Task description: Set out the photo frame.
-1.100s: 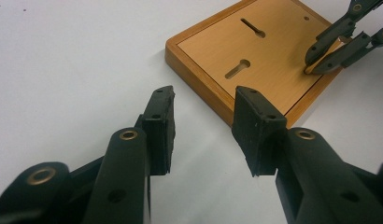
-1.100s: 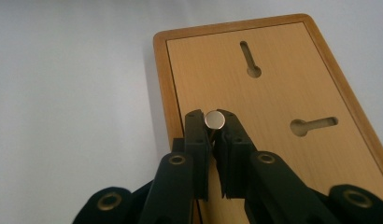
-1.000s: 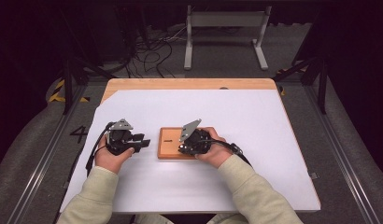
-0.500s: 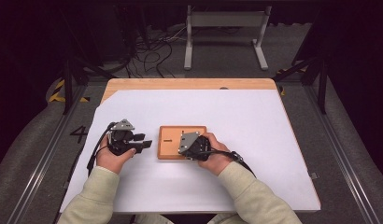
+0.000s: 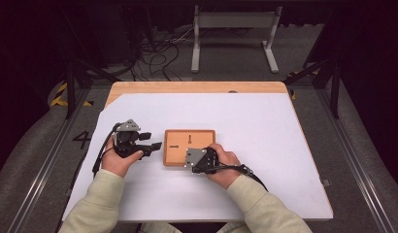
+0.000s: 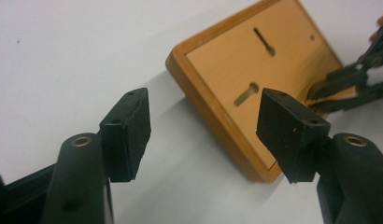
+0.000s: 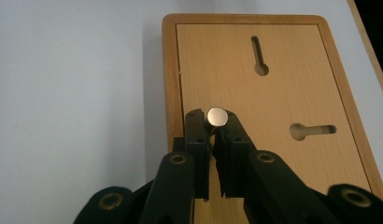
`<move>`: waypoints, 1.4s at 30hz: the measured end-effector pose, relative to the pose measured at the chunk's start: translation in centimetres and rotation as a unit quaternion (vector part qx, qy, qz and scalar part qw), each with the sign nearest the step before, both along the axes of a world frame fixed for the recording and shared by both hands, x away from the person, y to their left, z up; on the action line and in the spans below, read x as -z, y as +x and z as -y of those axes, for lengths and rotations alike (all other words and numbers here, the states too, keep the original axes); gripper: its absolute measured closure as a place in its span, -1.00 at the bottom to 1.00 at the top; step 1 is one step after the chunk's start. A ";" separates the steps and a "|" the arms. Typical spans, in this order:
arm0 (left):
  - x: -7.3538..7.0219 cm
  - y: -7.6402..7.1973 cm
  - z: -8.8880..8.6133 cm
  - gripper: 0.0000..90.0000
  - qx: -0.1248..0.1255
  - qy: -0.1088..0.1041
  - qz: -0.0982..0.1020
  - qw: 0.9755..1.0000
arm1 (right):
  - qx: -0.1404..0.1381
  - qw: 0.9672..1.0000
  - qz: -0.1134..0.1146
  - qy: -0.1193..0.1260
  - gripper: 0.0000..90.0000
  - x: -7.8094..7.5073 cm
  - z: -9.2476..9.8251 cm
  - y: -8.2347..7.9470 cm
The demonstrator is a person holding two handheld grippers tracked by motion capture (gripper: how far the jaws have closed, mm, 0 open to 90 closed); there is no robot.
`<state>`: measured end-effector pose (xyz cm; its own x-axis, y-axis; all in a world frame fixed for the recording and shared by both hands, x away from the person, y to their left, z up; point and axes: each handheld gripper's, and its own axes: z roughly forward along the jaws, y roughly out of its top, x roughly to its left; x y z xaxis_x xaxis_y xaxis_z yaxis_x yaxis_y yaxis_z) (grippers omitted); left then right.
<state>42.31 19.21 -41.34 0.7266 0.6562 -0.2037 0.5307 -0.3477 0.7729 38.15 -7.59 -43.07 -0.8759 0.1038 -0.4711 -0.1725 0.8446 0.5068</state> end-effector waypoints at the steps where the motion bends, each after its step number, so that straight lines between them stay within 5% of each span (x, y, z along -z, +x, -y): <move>1: 0.0 0.2 0.1 -0.24 0.002 0.001 0.000 1.000 | 0.004 1.000 0.004 0.003 0.88 0.1 0.0 -0.2; 8: 0.0 1.1 1.2 -0.25 0.012 0.017 -0.027 0.999 | 0.001 1.000 0.025 0.003 0.88 0.3 -0.1 -0.6; 18: 0.3 2.5 1.8 -0.30 0.009 -0.022 -0.052 0.998 | -0.007 0.999 0.042 -0.003 0.88 0.4 0.0 -1.0; 42: 2.6 4.6 3.9 -0.44 0.042 -0.053 -0.096 0.993 | -0.016 0.998 0.058 -0.007 0.88 0.7 0.0 -1.5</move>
<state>46.90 15.35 -43.96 0.7193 0.5619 -0.4085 0.6444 -0.3199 0.6945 36.61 -7.62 -43.73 -0.8177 0.0694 -0.5714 -0.2567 0.8446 0.4699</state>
